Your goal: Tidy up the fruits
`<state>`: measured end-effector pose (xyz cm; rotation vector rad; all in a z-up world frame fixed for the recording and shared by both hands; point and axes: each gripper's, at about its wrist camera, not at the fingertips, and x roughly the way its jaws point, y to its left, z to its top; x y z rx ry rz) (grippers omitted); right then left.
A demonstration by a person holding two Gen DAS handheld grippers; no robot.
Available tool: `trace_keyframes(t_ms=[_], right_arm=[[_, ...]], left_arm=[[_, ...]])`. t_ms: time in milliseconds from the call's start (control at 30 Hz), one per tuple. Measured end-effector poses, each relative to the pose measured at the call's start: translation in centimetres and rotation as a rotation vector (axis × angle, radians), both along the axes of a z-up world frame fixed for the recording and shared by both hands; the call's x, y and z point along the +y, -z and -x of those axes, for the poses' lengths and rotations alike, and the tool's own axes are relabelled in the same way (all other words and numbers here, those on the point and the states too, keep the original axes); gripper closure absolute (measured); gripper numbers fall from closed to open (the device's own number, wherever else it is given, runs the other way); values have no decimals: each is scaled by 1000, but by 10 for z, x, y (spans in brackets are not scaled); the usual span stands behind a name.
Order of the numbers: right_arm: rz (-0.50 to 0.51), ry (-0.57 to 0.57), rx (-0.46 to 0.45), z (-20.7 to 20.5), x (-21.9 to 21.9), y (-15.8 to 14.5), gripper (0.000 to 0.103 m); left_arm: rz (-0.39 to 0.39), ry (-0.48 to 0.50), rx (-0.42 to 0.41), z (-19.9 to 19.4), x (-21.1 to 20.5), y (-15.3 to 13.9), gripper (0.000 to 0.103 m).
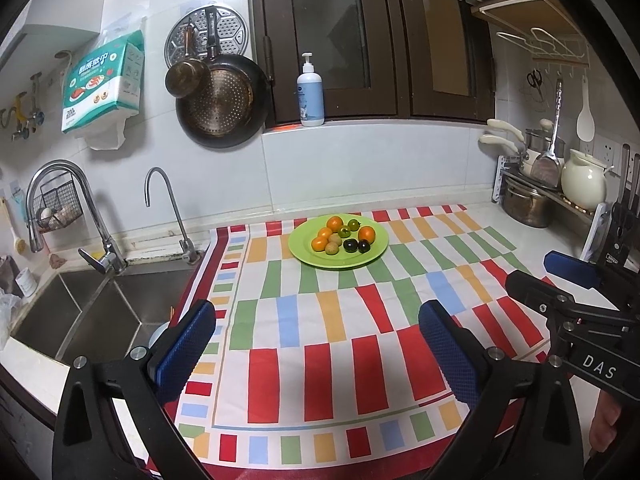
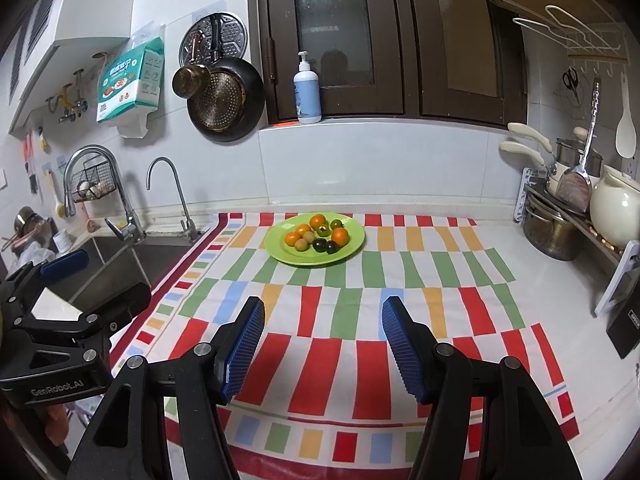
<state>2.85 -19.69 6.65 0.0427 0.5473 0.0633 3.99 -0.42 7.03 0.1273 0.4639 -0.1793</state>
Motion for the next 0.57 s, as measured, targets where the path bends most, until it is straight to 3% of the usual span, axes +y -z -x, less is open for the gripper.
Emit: trace_keyframes(t_ms=[567], right_arm=[[-2, -4, 2, 3, 3, 0, 41]], left_arm=[[3, -21, -16, 1, 2, -4, 0]])
